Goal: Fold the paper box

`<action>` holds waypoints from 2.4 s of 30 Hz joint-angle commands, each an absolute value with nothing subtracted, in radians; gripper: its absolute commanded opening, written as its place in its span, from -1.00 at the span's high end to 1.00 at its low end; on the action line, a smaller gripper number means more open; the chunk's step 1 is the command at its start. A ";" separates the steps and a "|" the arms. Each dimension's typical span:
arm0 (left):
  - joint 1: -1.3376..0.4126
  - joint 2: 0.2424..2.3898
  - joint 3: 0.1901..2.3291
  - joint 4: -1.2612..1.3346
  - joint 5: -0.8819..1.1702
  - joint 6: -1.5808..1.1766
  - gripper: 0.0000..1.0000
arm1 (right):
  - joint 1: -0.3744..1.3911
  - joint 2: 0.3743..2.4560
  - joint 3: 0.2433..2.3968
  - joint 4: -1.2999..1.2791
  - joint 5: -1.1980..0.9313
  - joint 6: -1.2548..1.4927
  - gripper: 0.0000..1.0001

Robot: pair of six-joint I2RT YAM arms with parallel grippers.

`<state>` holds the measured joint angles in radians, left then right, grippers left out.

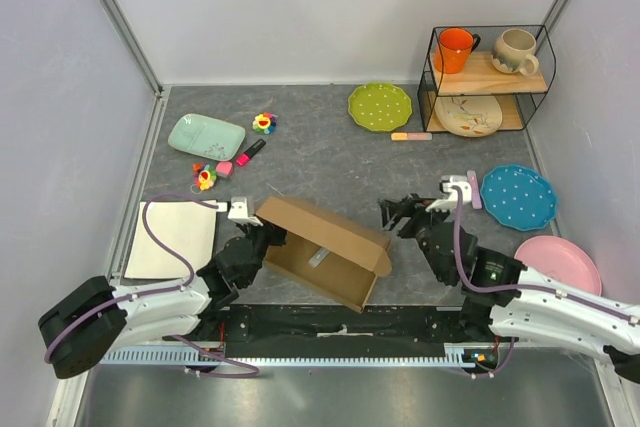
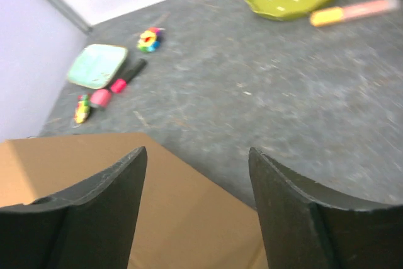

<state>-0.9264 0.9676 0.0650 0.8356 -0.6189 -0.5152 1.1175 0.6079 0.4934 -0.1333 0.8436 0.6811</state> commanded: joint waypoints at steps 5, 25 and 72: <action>-0.931 0.924 -0.003 0.609 -0.604 -0.611 0.56 | 1.124 0.928 0.698 0.072 0.497 0.436 -0.73; -0.931 0.810 0.366 -0.380 -0.632 -0.926 0.52 | 1.126 1.012 0.557 0.086 0.359 0.367 -0.96; -0.604 1.226 0.511 0.014 0.046 -0.656 -0.14 | 1.121 0.726 0.517 -0.509 0.450 1.043 -0.96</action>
